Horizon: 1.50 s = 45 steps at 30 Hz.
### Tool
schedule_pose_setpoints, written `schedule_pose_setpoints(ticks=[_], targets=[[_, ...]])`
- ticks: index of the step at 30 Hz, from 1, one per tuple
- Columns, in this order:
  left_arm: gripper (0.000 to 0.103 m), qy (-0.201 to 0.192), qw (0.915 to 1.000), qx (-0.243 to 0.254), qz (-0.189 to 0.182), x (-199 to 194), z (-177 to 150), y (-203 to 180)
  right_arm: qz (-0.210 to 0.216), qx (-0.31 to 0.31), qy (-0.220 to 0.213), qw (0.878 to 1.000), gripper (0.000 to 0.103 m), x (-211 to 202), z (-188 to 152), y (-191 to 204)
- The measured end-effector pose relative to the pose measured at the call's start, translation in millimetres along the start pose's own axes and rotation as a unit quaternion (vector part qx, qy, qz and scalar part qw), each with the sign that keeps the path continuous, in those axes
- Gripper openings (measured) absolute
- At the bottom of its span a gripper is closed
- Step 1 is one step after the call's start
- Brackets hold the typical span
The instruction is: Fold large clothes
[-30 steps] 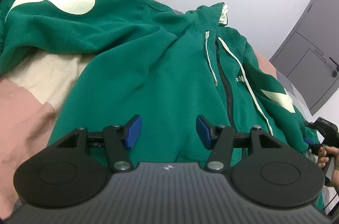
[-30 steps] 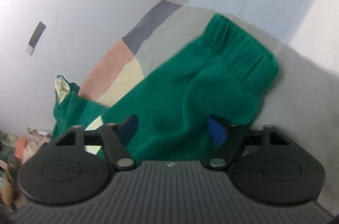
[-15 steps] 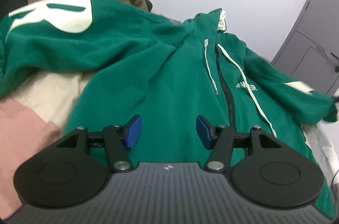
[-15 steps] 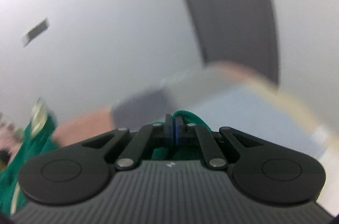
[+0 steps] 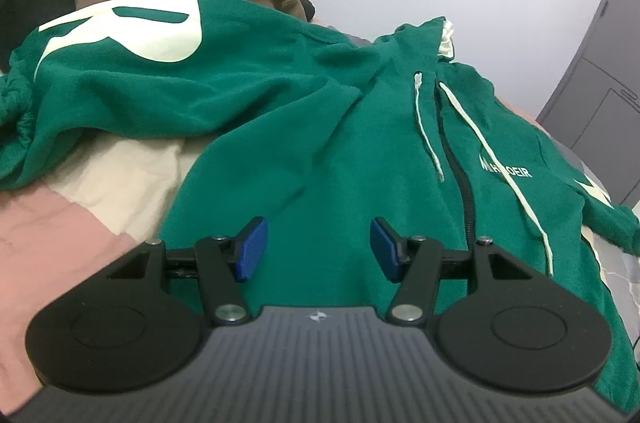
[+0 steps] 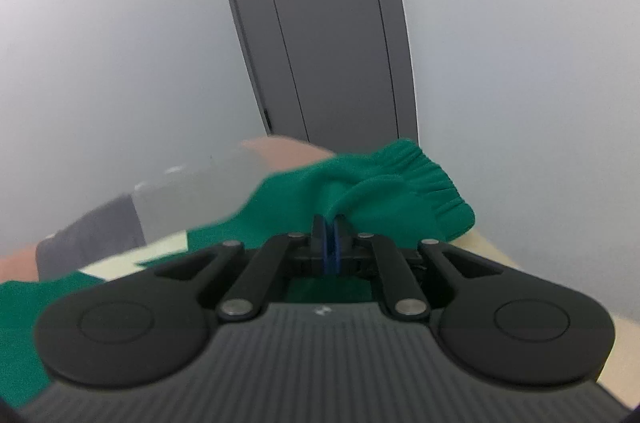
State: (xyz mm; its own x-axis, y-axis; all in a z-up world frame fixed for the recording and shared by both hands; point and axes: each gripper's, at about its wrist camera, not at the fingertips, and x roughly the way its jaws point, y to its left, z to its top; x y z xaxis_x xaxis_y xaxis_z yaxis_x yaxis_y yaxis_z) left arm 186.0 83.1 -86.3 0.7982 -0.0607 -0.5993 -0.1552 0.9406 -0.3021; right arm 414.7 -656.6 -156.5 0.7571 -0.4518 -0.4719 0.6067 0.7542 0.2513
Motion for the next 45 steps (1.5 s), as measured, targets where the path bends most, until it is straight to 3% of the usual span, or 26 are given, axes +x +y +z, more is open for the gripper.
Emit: schedule_pose_setpoints(ticks=[3, 5, 7, 16, 23, 29, 32, 34, 38, 40, 45], targets=[[0.063, -0.006, 1.0, 0.002, 0.003, -4.8, 0.3, 1.0, 0.004, 0.003, 0.009, 1.0, 0.012, -7.1, -0.5, -0.3], [0.063, -0.007, 1.0, 0.001, 0.003, -10.5, 0.5, 2.6, 0.012, 0.006, 0.014, 1.0, 0.026, -21.3, 1.6, 0.5], [0.063, -0.009, 0.9999, -0.006, -0.005, -19.6, 0.7, 5.7, 0.035, 0.013, 0.021, 0.999, 0.049, -39.9, 3.1, 3.6], [0.063, -0.022, 0.9978, -0.047, -0.041, -66.6, -6.1, 21.1, 0.129, 0.007, 0.053, 0.99, 0.049, -161.3, -11.6, 51.8], [0.063, -0.029, 0.9957, -0.052, -0.071, -102.7, -11.3, 27.4, 0.191, -0.017, 0.128, 0.973, 0.049, -265.7, -71.9, 94.0], [0.063, -0.026, 0.9929, -0.064, -0.097, -122.8, -15.7, 38.0, 0.231, -0.085, 0.185, 0.951, 0.049, -335.7, -120.9, 109.9], [0.064, -0.028, 0.9924, -0.06, -0.104, -129.6, -18.4, 37.9, 0.239, -0.102, 0.203, 0.944, 0.048, -354.8, -129.8, 104.0], [0.066, -0.025, 0.9918, -0.063, -0.108, -130.6, -19.1, 38.3, 0.235, -0.113, 0.21, 0.942, 0.066, -363.0, -136.1, 98.8], [0.066, -0.013, 0.9922, -0.066, -0.105, -128.4, -21.0, 41.6, 0.227, -0.138, 0.219, 0.939, 0.071, -369.1, -142.8, 90.0], [0.067, -0.007, 0.9921, -0.073, -0.102, -125.3, -21.5, 44.1, 0.224, -0.151, 0.228, 0.935, 0.08, -368.4, -147.8, 86.1], [0.07, 0.005, 0.9939, -0.081, -0.075, -116.7, -20.4, 49.8, 0.214, -0.159, 0.274, 0.924, 0.083, -350.8, -162.5, 81.8]])
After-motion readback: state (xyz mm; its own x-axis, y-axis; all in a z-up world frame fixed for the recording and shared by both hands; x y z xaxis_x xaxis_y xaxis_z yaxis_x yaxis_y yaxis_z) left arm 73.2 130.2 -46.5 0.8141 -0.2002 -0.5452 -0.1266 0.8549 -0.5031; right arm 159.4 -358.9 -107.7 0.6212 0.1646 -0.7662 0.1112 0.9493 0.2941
